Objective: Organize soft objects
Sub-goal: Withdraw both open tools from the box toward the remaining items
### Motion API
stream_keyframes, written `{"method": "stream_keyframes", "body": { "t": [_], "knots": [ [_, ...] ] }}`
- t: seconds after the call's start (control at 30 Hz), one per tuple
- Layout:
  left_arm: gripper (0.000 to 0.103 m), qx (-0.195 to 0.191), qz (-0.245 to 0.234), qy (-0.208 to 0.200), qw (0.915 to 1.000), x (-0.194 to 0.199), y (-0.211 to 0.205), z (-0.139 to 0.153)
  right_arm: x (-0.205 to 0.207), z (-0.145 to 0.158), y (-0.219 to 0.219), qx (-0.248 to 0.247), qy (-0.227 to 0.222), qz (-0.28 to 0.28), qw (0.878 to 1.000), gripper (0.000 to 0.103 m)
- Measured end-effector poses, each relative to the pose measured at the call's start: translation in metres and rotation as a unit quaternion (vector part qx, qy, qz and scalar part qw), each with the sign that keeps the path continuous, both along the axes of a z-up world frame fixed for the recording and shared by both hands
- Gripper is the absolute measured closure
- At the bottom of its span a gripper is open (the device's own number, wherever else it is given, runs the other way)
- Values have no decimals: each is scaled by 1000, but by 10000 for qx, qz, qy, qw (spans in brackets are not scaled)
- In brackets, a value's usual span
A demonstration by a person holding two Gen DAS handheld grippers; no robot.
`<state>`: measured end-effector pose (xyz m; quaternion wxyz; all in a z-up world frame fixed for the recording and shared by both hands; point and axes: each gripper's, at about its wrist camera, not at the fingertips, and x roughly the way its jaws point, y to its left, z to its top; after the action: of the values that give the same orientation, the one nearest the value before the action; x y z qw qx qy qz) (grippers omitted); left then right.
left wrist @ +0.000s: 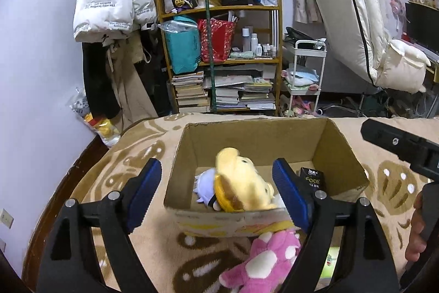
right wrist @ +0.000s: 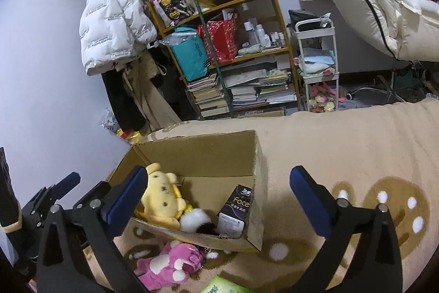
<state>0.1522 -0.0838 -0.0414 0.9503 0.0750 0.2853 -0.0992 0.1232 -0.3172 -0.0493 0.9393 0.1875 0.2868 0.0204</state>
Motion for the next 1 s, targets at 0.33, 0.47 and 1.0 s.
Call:
{"method": "stream_keyframes", "body": {
  "t": [0.33,0.47,1.0],
  "knots": [
    [7,90,69,-52,9999,-41,9,15,-37,13,5,-173,4,64,9998,0],
    [0,-33,65,-14,10000,-59,15,21,-58,19,7,-245,-106,163,9995,0],
    [0,102,-78,430,9990,-115,29,22,-115,23,8,-659,154,170,9976,0]
  ]
}}
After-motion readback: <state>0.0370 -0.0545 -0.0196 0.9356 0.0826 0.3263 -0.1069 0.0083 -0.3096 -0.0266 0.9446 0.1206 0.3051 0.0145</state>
